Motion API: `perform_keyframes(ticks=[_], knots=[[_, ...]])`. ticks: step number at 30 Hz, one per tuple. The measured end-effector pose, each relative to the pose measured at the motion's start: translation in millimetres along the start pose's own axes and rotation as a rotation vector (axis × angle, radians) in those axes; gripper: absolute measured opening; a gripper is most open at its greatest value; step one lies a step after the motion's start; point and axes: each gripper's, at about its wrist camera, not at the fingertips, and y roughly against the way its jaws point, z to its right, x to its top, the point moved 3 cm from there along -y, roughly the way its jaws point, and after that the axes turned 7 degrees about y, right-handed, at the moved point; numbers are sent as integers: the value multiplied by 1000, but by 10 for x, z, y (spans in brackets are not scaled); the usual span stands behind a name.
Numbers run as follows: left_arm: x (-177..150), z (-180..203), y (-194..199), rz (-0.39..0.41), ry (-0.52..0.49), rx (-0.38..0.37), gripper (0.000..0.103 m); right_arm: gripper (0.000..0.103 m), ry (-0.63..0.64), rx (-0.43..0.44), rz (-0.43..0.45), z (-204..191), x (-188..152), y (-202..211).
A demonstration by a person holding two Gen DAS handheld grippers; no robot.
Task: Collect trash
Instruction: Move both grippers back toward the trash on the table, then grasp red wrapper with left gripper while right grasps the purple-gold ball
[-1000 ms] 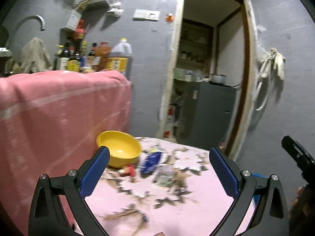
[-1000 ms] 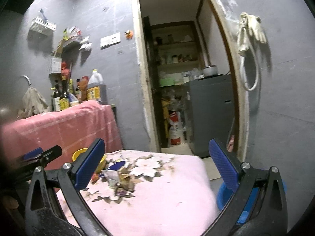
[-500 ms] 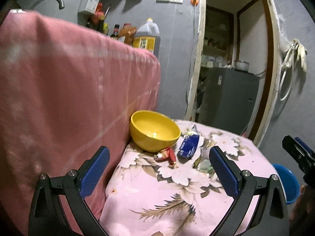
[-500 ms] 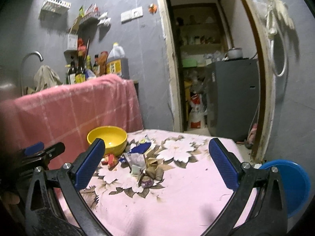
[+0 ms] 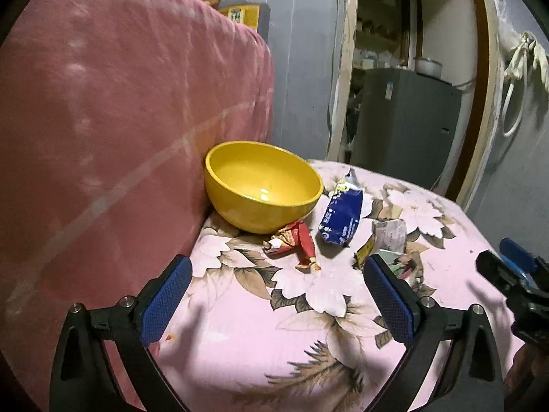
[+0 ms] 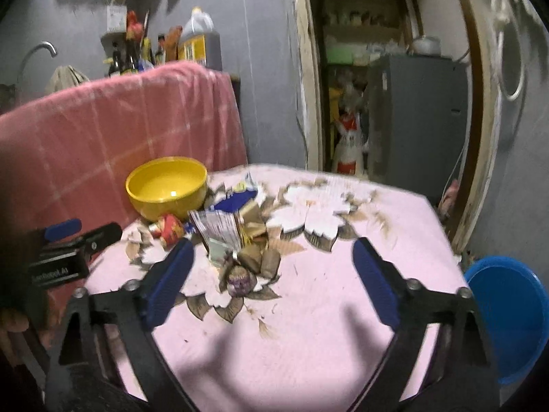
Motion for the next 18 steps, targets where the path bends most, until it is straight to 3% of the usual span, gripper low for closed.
perform_keyframes(ticks=[2, 9, 18], knots=[[-1, 5, -81, -27, -7, 3, 90, 98, -12, 30, -49, 19, -33, -121], [-34, 40, -398, -160, -19, -33, 60, 80, -5, 108, -222, -43, -155, -500], [42, 62, -674, -257, 24, -87, 34, 66, 16, 157, -348, -131, -260, -772]])
